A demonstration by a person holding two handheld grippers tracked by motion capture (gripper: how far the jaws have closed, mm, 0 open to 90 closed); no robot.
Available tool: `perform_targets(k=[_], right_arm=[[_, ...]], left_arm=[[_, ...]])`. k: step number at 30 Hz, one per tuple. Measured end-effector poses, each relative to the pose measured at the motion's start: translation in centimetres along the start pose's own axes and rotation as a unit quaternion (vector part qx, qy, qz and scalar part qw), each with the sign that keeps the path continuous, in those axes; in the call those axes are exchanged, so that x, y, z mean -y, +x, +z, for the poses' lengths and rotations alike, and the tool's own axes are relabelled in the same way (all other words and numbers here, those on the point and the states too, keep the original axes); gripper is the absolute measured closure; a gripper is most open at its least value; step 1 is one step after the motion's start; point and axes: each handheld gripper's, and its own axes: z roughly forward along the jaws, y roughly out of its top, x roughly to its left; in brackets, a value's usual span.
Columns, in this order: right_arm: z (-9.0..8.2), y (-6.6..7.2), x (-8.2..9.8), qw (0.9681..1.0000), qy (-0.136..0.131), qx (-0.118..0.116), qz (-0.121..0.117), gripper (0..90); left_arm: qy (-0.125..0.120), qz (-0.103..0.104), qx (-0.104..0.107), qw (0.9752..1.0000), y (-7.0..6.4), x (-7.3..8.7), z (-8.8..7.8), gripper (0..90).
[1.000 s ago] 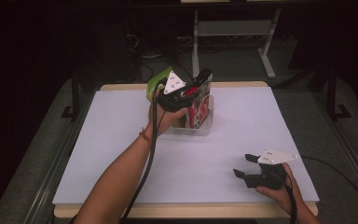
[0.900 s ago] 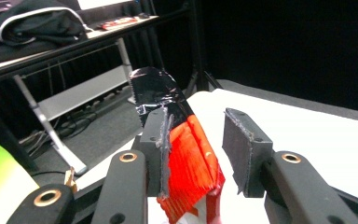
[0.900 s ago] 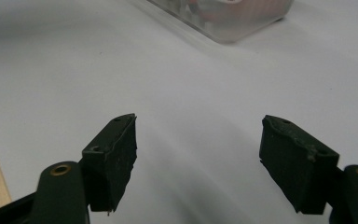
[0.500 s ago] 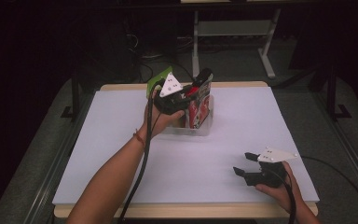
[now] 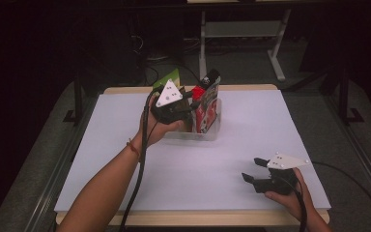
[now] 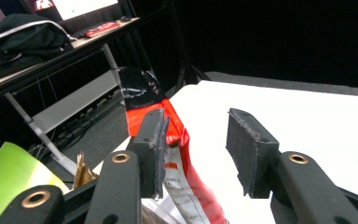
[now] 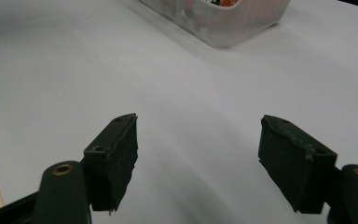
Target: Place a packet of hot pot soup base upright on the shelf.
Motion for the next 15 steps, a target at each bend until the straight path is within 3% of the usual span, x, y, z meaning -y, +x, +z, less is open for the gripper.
perform_targets(k=[5, 15], right_arm=[[-0.3, 0.1, 0.1, 1.0000, 0.000, 0.002, -0.003, 27.4], [-0.6, 0.2, 0.1, 0.9999, -0.006, 0.012, -0.007, 27.4]], left_arm=[[0.006, -0.007, 0.000, 1.0000, -0.1, 0.9, -0.8, 52.9], [0.022, 0.006, -0.001, 0.9997, -0.6, 2.6, -2.8, 44.9]])
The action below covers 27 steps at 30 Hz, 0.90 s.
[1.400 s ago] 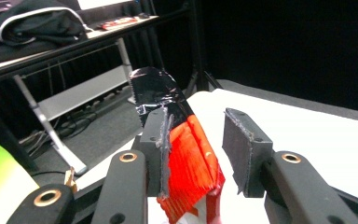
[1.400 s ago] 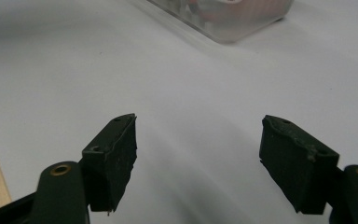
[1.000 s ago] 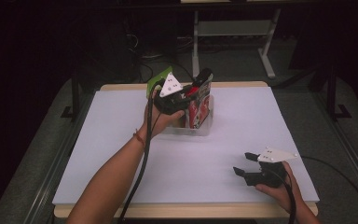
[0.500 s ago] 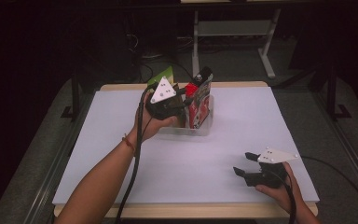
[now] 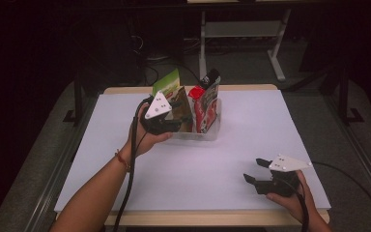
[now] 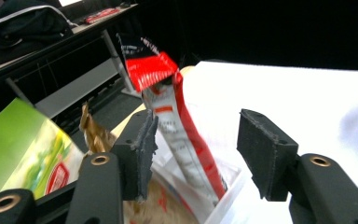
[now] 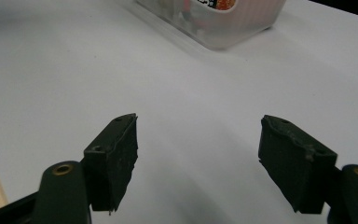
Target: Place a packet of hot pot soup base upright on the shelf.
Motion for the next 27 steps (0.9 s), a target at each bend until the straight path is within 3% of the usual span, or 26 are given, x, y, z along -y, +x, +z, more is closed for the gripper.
perform_targets(k=[9, 13, 27], right_arm=[[0.0, 0.0, -0.1, 1.0000, 0.000, 0.004, -0.003, 27.4], [-0.2, 0.0, -0.1, 1.0000, -0.002, 0.008, -0.004, 27.4], [-0.1, -0.1, -0.6, 0.9993, -0.003, 0.026, -0.028, 27.1]], left_arm=[[0.016, -0.003, 0.010, 0.9998, -0.5, 1.9, -1.2, 41.8], [0.029, 0.006, 0.013, 0.9995, -0.6, 2.8, -1.6, 40.7], [0.075, 0.013, 0.015, 0.9970, -0.5, 6.0, -3.0, 34.5]])
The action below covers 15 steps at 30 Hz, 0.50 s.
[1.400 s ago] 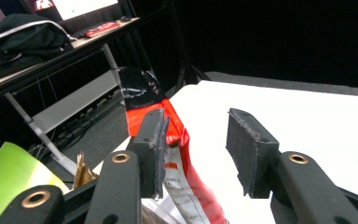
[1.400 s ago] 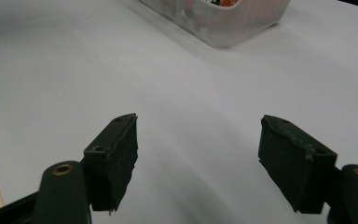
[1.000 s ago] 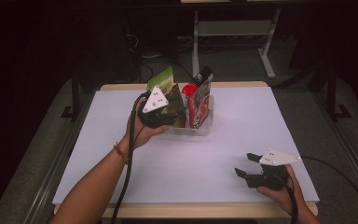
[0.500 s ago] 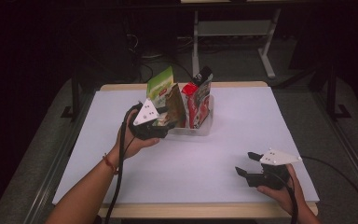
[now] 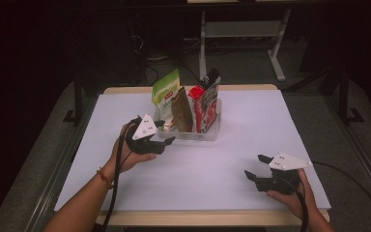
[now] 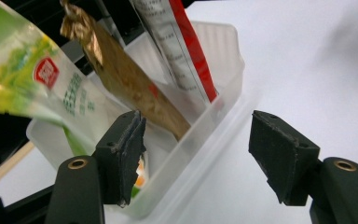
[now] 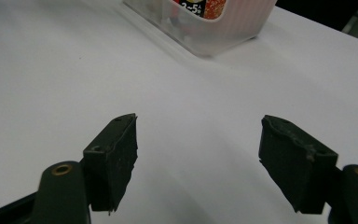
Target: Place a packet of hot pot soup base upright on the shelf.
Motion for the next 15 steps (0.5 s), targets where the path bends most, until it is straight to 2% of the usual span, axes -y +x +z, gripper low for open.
perform_targets(k=[2, 7, 8, 10, 15], right_arm=[[0.0, 0.0, -0.1, 1.0000, -0.001, 0.001, -0.004, 27.0], [0.1, 0.0, -0.2, 0.9998, 0.002, 0.012, -0.017, 26.8], [0.1, 0.0, -0.2, 0.9998, 0.002, 0.014, -0.017, 26.8], [0.1, -0.1, -0.2, 0.9997, 0.002, 0.015, -0.018, 26.7], [0.1, 0.0, -0.3, 0.9991, 0.005, 0.024, -0.035, 26.4]], left_arm=[[0.008, 0.006, -0.007, 0.9999, -0.1, 0.6, -0.2, 32.3], [0.022, 0.011, -0.006, 0.9997, -0.2, 2.3, -0.8, 30.9], [0.025, 0.010, -0.011, 0.9996, -0.2, 2.7, -0.9, 30.8], [0.023, 0.003, -0.008, 0.9997, 0.0, 3.4, -1.3, 30.6], [0.027, -0.010, -0.017, 0.9994, 0.3, 5.1, -2.3, 30.5]])
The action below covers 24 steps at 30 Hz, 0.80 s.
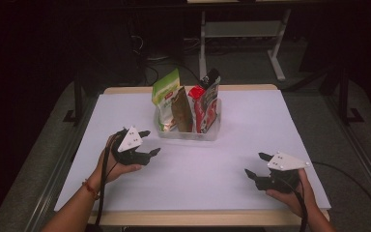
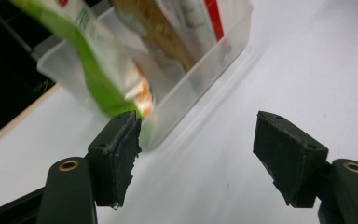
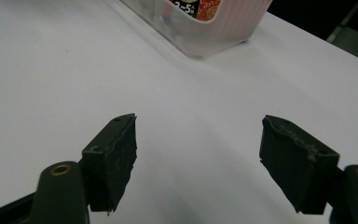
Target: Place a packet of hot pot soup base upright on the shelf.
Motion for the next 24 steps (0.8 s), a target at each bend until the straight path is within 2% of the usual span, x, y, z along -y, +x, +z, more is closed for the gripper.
perform_targets(k=[5, 10, 11, 17, 22, 24], right_arm=[[-0.2, 0.1, 0.0, 0.9999, 0.001, 0.009, -0.010, 25.7], [-0.3, -0.1, 0.2, 0.9998, -0.002, 0.018, -0.005, 24.6], [-0.4, -0.2, 0.2, 0.9998, -0.001, 0.020, -0.005, 24.5], [-0.7, -0.4, 0.5, 0.9992, 0.005, 0.039, -0.004, 21.5], [-1.0, -0.5, 0.8, 0.9988, 0.009, 0.049, -0.005, 19.8], [-1.2, -0.6, 1.0, 0.9986, 0.010, 0.052, -0.004, 19.8]], left_arm=[[0.006, -0.002, -0.011, 0.9999, 0.0, 1.5, -0.7, 28.8], [0.004, -0.019, -0.011, 0.9998, 0.2, 2.6, -1.2, 27.2], [0.004, -0.023, -0.006, 0.9997, 0.3, 2.9, -1.3, 27.2], [0.015, -0.028, -0.003, 0.9995, 0.1, 3.9, -1.6, 25.7], [0.012, -0.047, -0.004, 0.9988, 0.3, 4.6, -2.2, 25.4], [0.009, -0.053, -0.011, 0.9985, 0.6, 4.8, -2.6, 24.8]])
